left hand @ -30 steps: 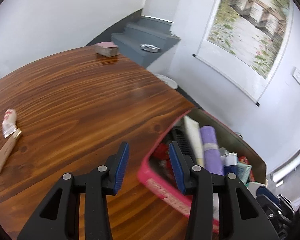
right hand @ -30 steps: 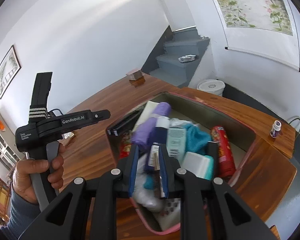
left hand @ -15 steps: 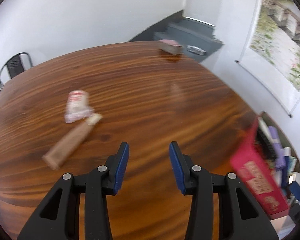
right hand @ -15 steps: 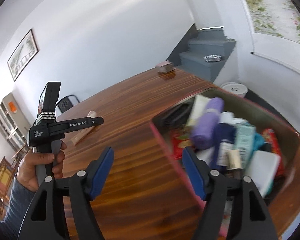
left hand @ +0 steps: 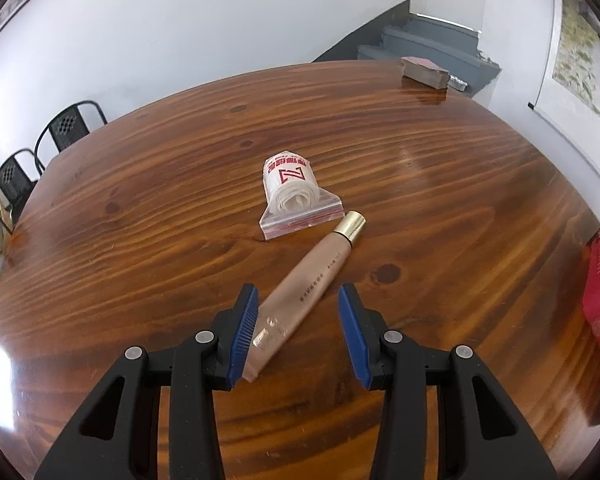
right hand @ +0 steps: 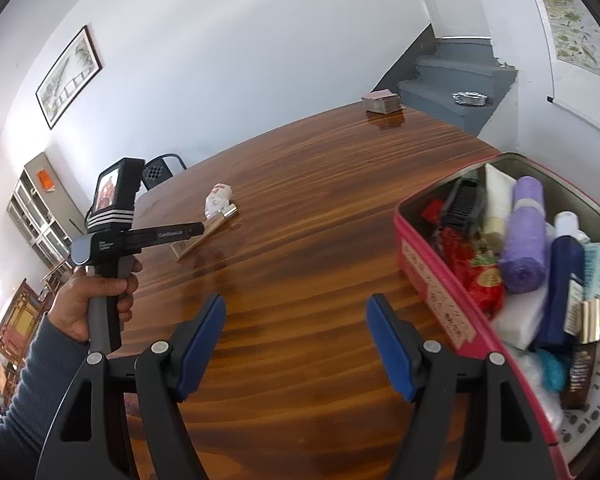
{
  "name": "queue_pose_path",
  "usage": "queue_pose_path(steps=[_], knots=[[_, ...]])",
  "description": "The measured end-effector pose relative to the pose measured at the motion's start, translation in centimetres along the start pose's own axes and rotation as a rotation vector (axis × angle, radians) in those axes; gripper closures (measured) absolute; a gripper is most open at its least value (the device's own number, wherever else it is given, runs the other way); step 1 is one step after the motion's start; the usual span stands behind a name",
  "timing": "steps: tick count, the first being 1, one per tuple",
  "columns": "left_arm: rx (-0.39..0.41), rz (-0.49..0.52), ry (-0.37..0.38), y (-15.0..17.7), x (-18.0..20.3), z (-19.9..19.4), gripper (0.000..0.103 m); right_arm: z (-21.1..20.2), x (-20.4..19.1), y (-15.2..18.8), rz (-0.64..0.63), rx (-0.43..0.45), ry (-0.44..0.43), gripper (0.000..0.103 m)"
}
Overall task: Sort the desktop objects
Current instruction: 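Move the left gripper to the table and grasp the beige foundation tube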
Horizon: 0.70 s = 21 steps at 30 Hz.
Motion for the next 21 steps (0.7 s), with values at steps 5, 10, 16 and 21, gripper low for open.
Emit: queue_pose_path(steps=[5, 10, 16, 21], knots=[[-0.002, 0.036, 0.023, -0.4, 0.8, 0.8, 0.058, 1.0, -0.6, 0.2, -0.007, -0.022, -0.010, 0.026], [-0.030, 0.024, 0.028, -0.5, 0.9, 2.0, 0.058, 1.9, -0.9, 0.0, -0.010, -0.034, -0.018, 0.026], [-0.022, 0.002, 0.053, -0.6, 1.1, 2.3, 0.058, 2.5, -1.2, -0.1, -0.016, -0.043, -0.020, 0.026], [-0.024, -0.016, 0.065, -0.1, 1.0, 2.0, 0.076, 3.3, -1.5, -0.1, -0.013, -0.058, -0.030, 0.026]])
Point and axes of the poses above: each gripper's, at about its wrist camera, not at the fingertips, and z roughly the way its jaws point, x to its right, y to its underside, the point moved 9 cm from there along z, roughly the way its jaws point, and after that the axes turned 5 degrees about -y, right-handed, at the moved point
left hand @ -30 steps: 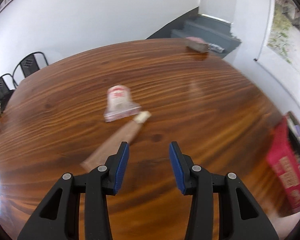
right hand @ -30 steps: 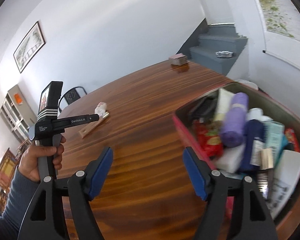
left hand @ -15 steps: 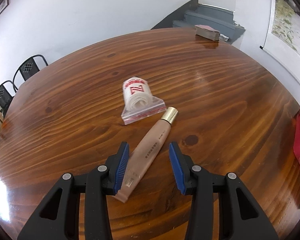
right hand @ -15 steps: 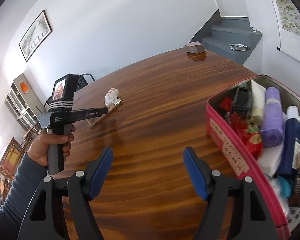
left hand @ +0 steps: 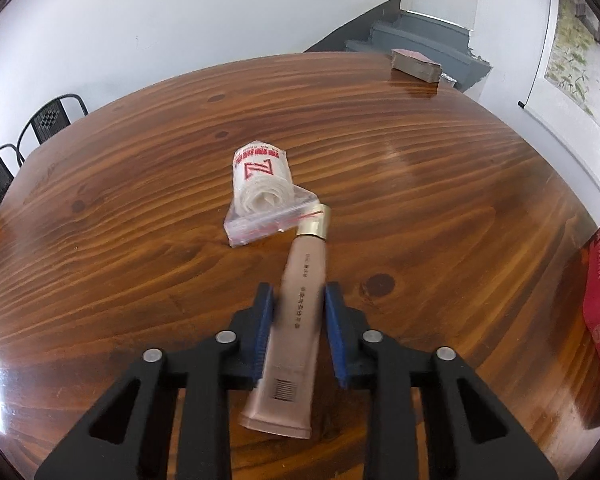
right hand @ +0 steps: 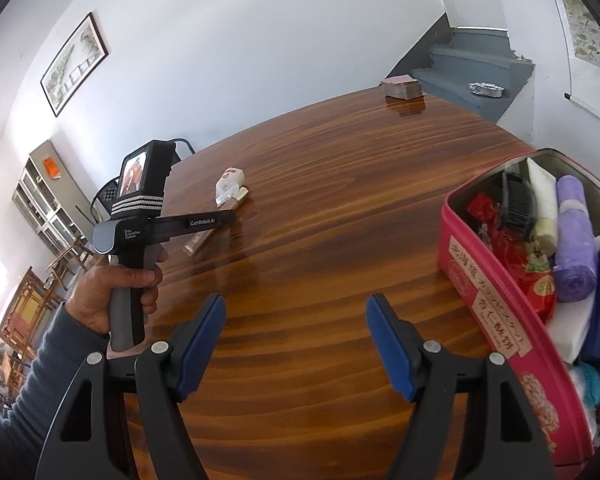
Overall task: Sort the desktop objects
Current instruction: 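Move the left gripper to the table and grasp the beige foundation tube, then grasp the white roll in plastic bag with the right gripper while the left holds the tube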
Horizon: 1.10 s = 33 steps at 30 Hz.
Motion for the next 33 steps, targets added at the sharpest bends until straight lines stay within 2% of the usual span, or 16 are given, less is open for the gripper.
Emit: queue_pose_path(steps=[8, 10, 16, 21, 24, 26, 28, 33], knots=[[0.026, -0.084, 0.018, 1.4, -2.3, -2.5, 0.080, 2.8, -0.8, -1.6, -0.036, -0.045, -0.013, 0.026], [0.037, -0.097, 0.021, 1.9, -3.3, -3.6, 0.089, 4.0, -1.3, -2.3, -0.043, -0.065, -0.028, 0.026], [0.057, -0.123, 0.006, 3.6, -6.1, -5.7, 0.089, 8.9, -3.1, -4.7, -0.039, -0.115, -0.067, 0.026], [0.028, -0.150, 0.041, 4.3, -7.3, -5.4, 0.088, 12.2, -4.2, -6.3, -0.001, -0.121, -0.063, 0.026], [0.036, -0.178, 0.068, 3.5, -7.1, -5.3, 0.074, 13.0, -4.5, -6.6, 0.024, -0.112, -0.068, 0.026], [0.051, -0.160, 0.067, 2.9, -6.3, -5.1, 0.056, 13.4, -4.6, -6.5, 0.037, -0.112, -0.071, 0.026], [0.064, -0.136, 0.042, 2.3, -5.6, -4.7, 0.052, 13.5, -4.4, -6.3, 0.043, -0.114, -0.064, 0.026], [0.034, -0.098, 0.016, 1.6, -3.8, -2.7, 0.051, 13.1, -3.3, -6.2, 0.045, -0.105, -0.043, 0.026]])
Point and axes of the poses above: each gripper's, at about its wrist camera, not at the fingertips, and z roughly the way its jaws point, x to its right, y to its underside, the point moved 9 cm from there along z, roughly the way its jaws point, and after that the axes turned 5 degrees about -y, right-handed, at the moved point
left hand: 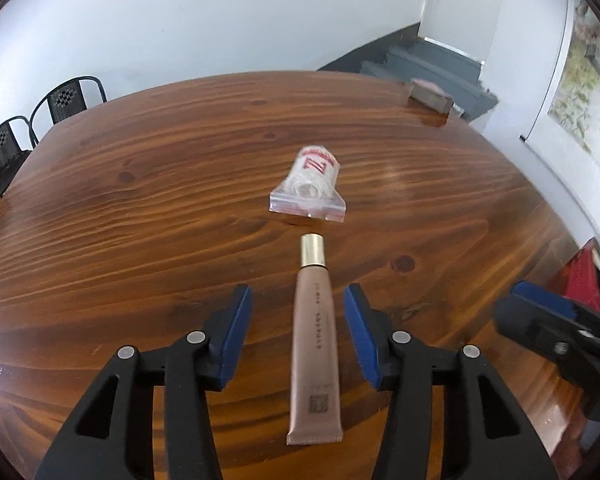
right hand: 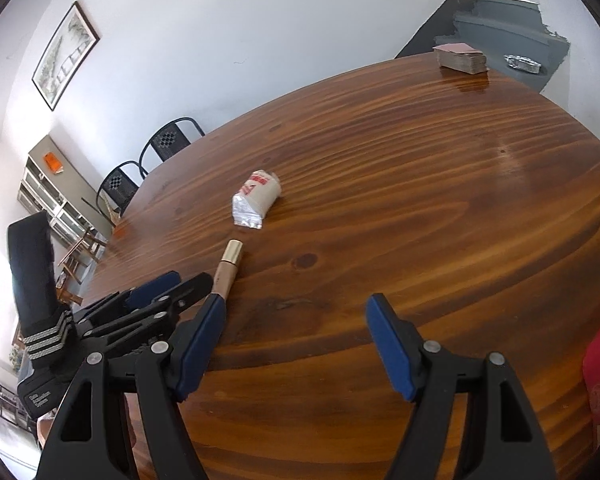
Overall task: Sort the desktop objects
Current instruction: 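Grasp the white roll in plastic bag with the right gripper while the left holds the tube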
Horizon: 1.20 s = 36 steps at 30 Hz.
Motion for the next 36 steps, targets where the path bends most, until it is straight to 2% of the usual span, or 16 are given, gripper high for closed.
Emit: queue_pose_path(steps=[2, 6, 8, 11, 17, 22, 26, 31, 36], knots=[[-0.014, 0.012, -0.034, 0.2, 0.1, 0.9, 0.051, -0.3, 0.3, -0.2, -0.006, 0.015, 0.012, 0.026], [-0.015, -0.002, -0.041, 0.3, 0.1, 1.6, 0.054, -0.9, 0.7, -0.6, -0.029, 0.042, 0.039, 0.026], [-0.014, -0.004, -0.048, 0.2, 0.1, 1.6, 0.079, -1.1, 0.8, -0.7, -0.037, 0.052, 0.048, 0.026], [-0.027, -0.046, -0.013, 0.5, -0.4, 1.1, 0.079, -0.9, 1.0, -0.6, -0.044, 0.053, 0.053, 0.026], [0.006, -0.114, -0.041, 0.2, -3.7, -0.9, 0.079, 1.1, 0.8, -1.0, -0.039, 0.024, 0.045, 0.026], [0.033, -0.168, -0.068, -0.5, -6.3, -2.4, 0.079, 3.9, -0.5, -3.5, -0.031, -0.002, 0.008, 0.026], [0.036, -0.202, -0.059, -0.6, -7.3, -2.9, 0.079, 6.9, -1.3, -5.8, 0.016, -0.042, -0.022, 0.026], [0.044, -0.197, -0.080, -0.7, -7.8, -3.0, 0.079, 10.7, -2.3, -7.9, 0.027, -0.065, 0.013, 0.026], [0.032, -0.214, -0.077, -0.7, -8.4, -2.6, 0.079, 13.5, -3.3, -8.6, 0.001, -0.092, 0.048, 0.026]])
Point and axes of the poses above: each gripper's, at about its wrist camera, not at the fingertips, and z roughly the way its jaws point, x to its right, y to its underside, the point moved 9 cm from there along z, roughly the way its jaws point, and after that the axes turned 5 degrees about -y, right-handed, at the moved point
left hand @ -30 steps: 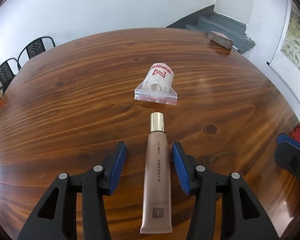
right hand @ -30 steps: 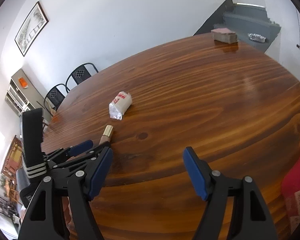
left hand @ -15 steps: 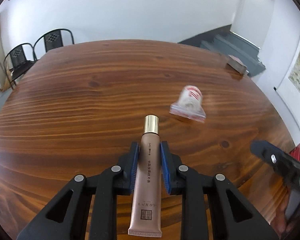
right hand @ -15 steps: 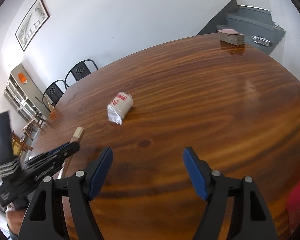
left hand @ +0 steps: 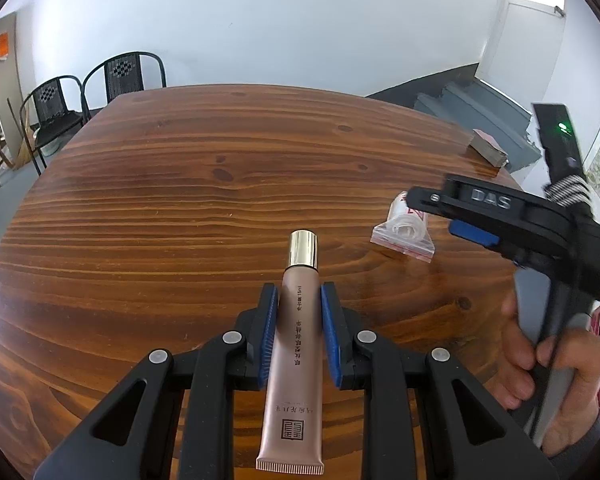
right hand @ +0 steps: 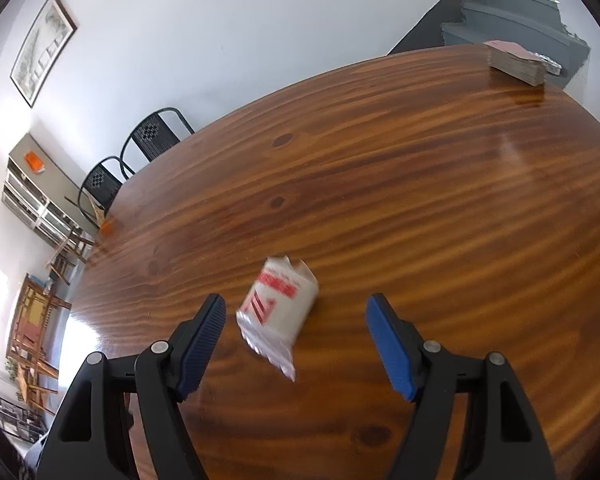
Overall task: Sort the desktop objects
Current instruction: 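Grasp the white roll in plastic bag with the right gripper while the left holds the tube, then carry the beige tube and white roll over the tin with both grippers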
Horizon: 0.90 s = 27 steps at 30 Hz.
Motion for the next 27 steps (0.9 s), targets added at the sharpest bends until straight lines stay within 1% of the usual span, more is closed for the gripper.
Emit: queue_pose_path(steps=[6, 8, 9, 10, 12, 17, 22, 27], knots=[[-0.014, -0.019, -0.010, 0.3, -0.7, 0.4, 0.079, 2.3, -0.9, 0.6, -0.062, -0.048, 0.056, 0.027], [-0.015, -0.018, -0.012, 0.3, -0.7, 0.4, 0.079, 2.5, -0.7, 0.8, -0.087, -0.059, 0.093, 0.039], [-0.014, -0.016, -0.012, 0.3, -0.6, 0.4, 0.079, 2.3, -0.7, 1.0, -0.105, -0.060, 0.098, 0.050], [-0.013, -0.013, -0.011, 0.3, -0.5, 0.3, 0.079, 2.1, -0.5, 1.3, -0.106, -0.071, 0.087, 0.058], [-0.010, -0.010, -0.007, 0.3, -0.3, 0.2, 0.079, 1.0, -0.1, 1.8, -0.085, -0.067, 0.063, 0.058], [0.001, 0.010, 0.009, 0.2, 0.7, -0.4, 0.079, -3.9, 0.8, 3.6, -0.072, -0.008, 0.012, 0.059], [0.018, 0.057, 0.044, 0.5, 3.1, -1.7, 0.079, -9.4, 2.2, 5.8, -0.061, 0.060, 0.001, 0.059], [0.040, 0.119, 0.094, 1.3, 6.4, -3.5, 0.079, -16.0, 4.7, 8.4, -0.015, 0.144, 0.015, 0.059]])
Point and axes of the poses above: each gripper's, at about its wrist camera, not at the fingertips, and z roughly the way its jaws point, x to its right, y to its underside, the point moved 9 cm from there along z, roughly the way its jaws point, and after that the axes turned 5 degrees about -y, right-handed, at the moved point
